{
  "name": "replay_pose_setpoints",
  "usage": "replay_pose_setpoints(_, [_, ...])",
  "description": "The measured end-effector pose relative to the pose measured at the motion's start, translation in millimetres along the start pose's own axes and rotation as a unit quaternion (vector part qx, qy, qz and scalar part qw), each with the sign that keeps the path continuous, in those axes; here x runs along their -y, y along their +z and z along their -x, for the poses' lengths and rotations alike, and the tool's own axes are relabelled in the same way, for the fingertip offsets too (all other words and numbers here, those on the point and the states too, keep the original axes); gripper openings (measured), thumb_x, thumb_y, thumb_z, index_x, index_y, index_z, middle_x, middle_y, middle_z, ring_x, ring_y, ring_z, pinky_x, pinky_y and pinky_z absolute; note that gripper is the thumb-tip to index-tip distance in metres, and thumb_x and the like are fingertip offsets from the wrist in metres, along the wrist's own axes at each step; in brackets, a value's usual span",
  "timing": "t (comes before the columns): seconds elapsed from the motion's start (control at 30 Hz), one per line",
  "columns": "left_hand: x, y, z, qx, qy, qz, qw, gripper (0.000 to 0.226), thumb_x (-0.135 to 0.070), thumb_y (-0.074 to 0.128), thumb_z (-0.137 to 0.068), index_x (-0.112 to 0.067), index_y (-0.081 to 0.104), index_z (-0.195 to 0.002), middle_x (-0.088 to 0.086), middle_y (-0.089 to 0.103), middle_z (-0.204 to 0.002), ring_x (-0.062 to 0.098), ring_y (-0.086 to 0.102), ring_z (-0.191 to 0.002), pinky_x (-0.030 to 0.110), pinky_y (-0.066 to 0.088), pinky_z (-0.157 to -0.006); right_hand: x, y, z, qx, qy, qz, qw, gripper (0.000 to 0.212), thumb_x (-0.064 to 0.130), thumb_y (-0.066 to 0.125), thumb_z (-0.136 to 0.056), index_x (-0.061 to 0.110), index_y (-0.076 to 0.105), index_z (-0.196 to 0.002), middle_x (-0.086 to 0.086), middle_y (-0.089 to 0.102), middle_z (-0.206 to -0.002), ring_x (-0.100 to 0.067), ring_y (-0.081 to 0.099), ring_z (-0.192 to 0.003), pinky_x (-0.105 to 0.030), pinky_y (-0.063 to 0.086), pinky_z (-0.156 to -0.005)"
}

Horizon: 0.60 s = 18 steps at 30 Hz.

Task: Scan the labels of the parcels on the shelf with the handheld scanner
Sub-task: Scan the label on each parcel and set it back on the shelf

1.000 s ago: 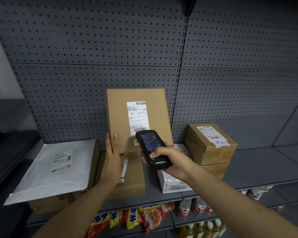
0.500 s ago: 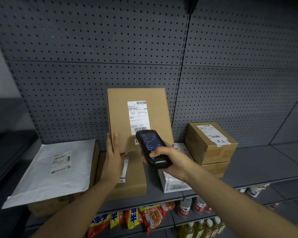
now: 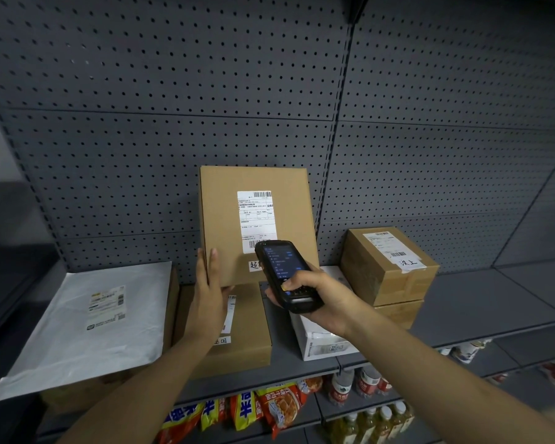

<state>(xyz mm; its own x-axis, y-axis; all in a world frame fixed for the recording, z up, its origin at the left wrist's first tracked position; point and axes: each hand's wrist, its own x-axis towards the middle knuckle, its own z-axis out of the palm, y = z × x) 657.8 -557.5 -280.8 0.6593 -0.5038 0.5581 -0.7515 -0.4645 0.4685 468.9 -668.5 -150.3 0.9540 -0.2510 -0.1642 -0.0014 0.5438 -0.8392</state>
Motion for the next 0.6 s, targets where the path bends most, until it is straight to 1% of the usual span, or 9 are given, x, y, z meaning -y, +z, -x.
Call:
replay_pose_setpoints(0.1, [1.3, 2.3, -1.0, 0.003, 0.0, 0.004, 1.0, 0.115, -0.007, 0.069, -0.084, -0.031, -0.023, -0.148, 0.011, -0.004, -0.16, 0.033, 0.064, -0.105, 0.036, 0.06, -0.06, -0.8, -1.2, -2.4, -0.001, 0.002, 0.004, 1.0, 0.058, -0.007, 0.06, -0.069, 0.005, 0.055, -0.125, -0.018, 0.061, -0.112, -0.03, 0.07, -0.091, -0.036, 0.057, -0.088])
replay_pose_setpoints(0.17, [0.4, 2.7, -1.5, 0.007, -0.004, 0.009, 1.0, 0.108, -0.012, 0.068, -0.085, -0.027, -0.016, -0.15, 0.012, -0.004, -0.16, 0.033, 0.064, -0.106, 0.035, 0.06, -0.062, -2.0, -2.3, -5.0, -0.002, 0.0, 0.005, 1.0, 0.057, -0.008, 0.06, -0.07, 0.005, 0.055, -0.125, -0.017, 0.062, -0.111, -0.028, 0.071, -0.089, -0.038, 0.056, -0.092])
replay_pose_setpoints(0.27, [-3.3, 3.5, -1.5, 0.01, -0.014, 0.021, 1.0, 0.095, -0.023, 0.065, -0.088, -0.02, -0.005, -0.153, 0.013, 0.001, -0.16, 0.032, 0.066, -0.1, 0.034, 0.059, -0.065, -4.7, -5.2, -8.7, -0.002, -0.006, 0.004, 1.0, 0.056, -0.009, 0.059, -0.071, 0.006, 0.055, -0.125, -0.016, 0.063, -0.108, -0.027, 0.072, -0.086, -0.04, 0.055, -0.093])
replay_pose_setpoints(0.33, [-7.3, 6.1, -0.6, 0.018, -0.02, 0.019, 0.999, 0.095, -0.024, 0.063, -0.089, -0.024, -0.008, -0.152, 0.012, 0.001, -0.16, 0.032, 0.064, -0.103, 0.035, 0.058, -0.068, -6.5, -8.8, -10.6, -0.006, -0.011, 0.013, 1.0, 0.056, -0.01, 0.058, -0.071, 0.006, 0.056, -0.125, -0.015, 0.064, -0.106, -0.027, 0.072, -0.084, -0.039, 0.057, -0.09])
replay_pose_setpoints(0.4, [-13.7, 8.6, 1.3, 0.02, -0.019, 0.015, 1.0, 0.095, -0.024, 0.063, -0.09, -0.026, -0.011, -0.15, 0.011, 0.0, -0.16, 0.031, 0.062, -0.106, 0.034, 0.057, -0.067, -8.4, -12.8, -12.4, -0.021, -0.018, 0.025, 0.999, 0.059, -0.011, 0.059, -0.07, 0.007, 0.056, -0.126, -0.015, 0.065, -0.105, -0.028, 0.071, -0.085, -0.039, 0.058, -0.088])
replay_pose_setpoints(0.43, [-16.7, 10.2, 2.2, 0.022, -0.019, 0.011, 1.0, 0.095, -0.025, 0.063, -0.09, -0.026, -0.011, -0.15, 0.011, 0.001, -0.16, 0.031, 0.061, -0.108, 0.034, 0.057, -0.067, -9.6, -15.3, -13.4, -0.029, -0.023, 0.03, 0.999, 0.061, -0.011, 0.059, -0.069, 0.007, 0.055, -0.127, -0.015, 0.066, -0.104, -0.029, 0.071, -0.085, -0.041, 0.057, -0.09])
replay_pose_setpoints(0.5, [-22.2, 14.1, 4.9, 0.041, -0.027, 0.005, 0.999, 0.093, -0.026, 0.061, -0.091, -0.026, -0.012, -0.15, 0.011, 0.001, -0.16, 0.031, 0.057, -0.117, 0.034, 0.056, -0.073, -12.8, -20.8, -14.5, -0.046, -0.034, 0.036, 0.998, 0.062, -0.012, 0.059, -0.069, 0.007, 0.055, -0.127, -0.015, 0.068, -0.102, -0.029, 0.07, -0.084, -0.045, 0.052, -0.096])
replay_pose_setpoints(0.53, [-24.6, 16.3, 6.5, 0.049, -0.028, 0.004, 0.998, 0.094, -0.026, 0.061, -0.092, -0.026, -0.013, -0.149, 0.011, 0.001, -0.16, 0.03, 0.055, -0.119, 0.032, 0.055, -0.076, -14.3, -23.9, -14.5, -0.056, -0.037, 0.039, 0.997, 0.061, -0.013, 0.059, -0.069, 0.007, 0.055, -0.127, -0.015, 0.068, -0.101, -0.03, 0.07, -0.085, -0.045, 0.053, -0.095])
replay_pose_setpoints(0.6, [-27.7, 20.9, 9.2, 0.063, -0.022, 0.004, 0.998, 0.093, -0.025, 0.06, -0.092, -0.025, -0.013, -0.15, 0.01, 0.002, -0.16, 0.029, 0.053, -0.123, 0.027, 0.051, -0.076, -16.0, -32.6, -13.6, -0.076, -0.04, 0.045, 0.995, 0.062, -0.015, 0.059, -0.072, 0.008, 0.054, -0.129, -0.017, 0.066, -0.105, -0.032, 0.068, -0.089, -0.04, 0.059, -0.082])
